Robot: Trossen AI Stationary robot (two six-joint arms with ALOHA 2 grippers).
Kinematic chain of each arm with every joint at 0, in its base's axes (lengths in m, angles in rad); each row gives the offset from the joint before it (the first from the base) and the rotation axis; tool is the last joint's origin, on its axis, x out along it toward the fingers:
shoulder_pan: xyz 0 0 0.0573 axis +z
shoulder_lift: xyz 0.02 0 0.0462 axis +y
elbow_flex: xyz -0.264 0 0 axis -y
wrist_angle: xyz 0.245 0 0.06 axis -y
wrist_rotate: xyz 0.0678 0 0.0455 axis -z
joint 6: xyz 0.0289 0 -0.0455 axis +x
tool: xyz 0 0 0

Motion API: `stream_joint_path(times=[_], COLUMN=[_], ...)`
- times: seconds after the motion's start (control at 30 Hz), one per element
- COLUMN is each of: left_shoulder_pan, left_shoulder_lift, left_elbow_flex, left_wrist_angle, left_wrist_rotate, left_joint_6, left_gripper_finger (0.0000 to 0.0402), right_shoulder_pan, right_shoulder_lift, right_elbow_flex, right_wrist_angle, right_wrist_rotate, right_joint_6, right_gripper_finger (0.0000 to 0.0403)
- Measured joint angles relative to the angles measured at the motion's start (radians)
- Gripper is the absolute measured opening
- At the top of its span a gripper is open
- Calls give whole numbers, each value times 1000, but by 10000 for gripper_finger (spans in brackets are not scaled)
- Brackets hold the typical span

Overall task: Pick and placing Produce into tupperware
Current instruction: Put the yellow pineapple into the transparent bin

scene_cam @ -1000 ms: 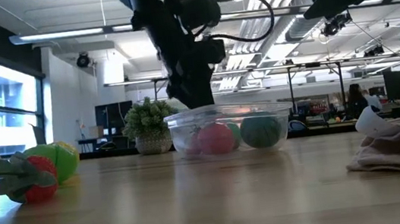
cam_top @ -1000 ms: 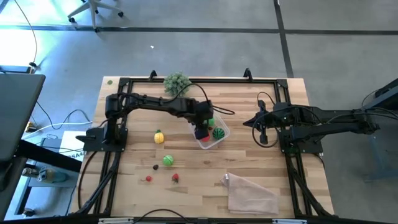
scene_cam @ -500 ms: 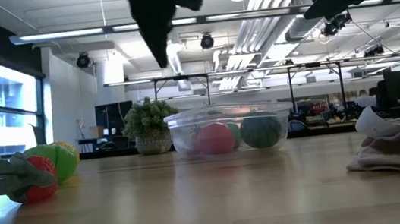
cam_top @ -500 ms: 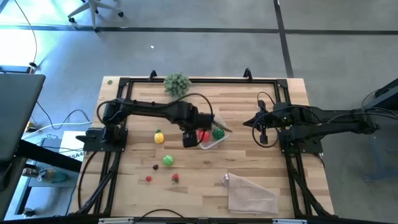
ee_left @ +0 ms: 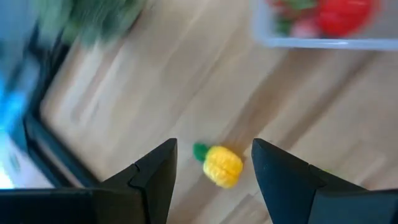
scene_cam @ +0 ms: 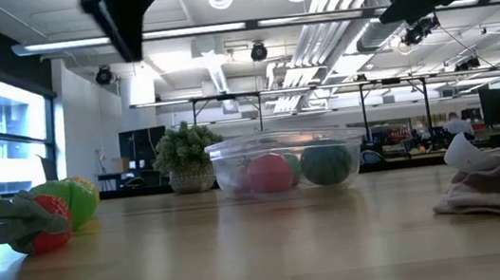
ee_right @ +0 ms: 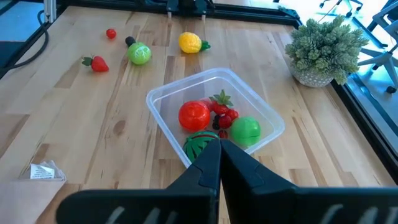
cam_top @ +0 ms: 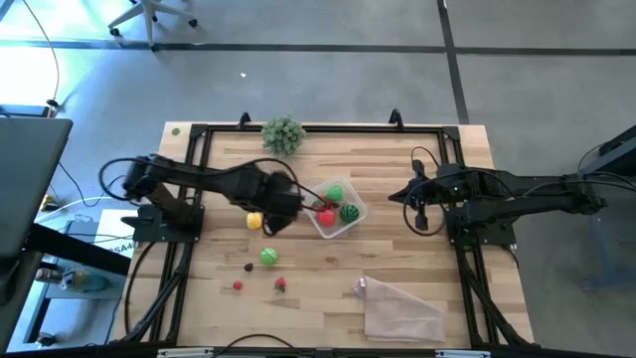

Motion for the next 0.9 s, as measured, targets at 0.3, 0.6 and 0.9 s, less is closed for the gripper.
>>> stream_joint_path(times=[0.3,0.6,0.9], left_shoulder_pan=[-1,-1,-1], left_shoulder_lift=[-169,-160,-160], left_elbow_flex=[-370,-488,-490], left_wrist_angle=[33,163,311], left_wrist_rotate=[160,236,236], left_joint_6=[-478,-506,-560], left_gripper_finger=[198,198,198], right_shoulder_pan=[0,0,0], right_shoulder_lift=[0,0,0], right_elbow_flex=[0,0,0], right_wrist_angle=[-1,0,1], right_wrist_rotate=[0,0,0], right_joint_6=[0,0,0], right_gripper_finger=[0,0,0])
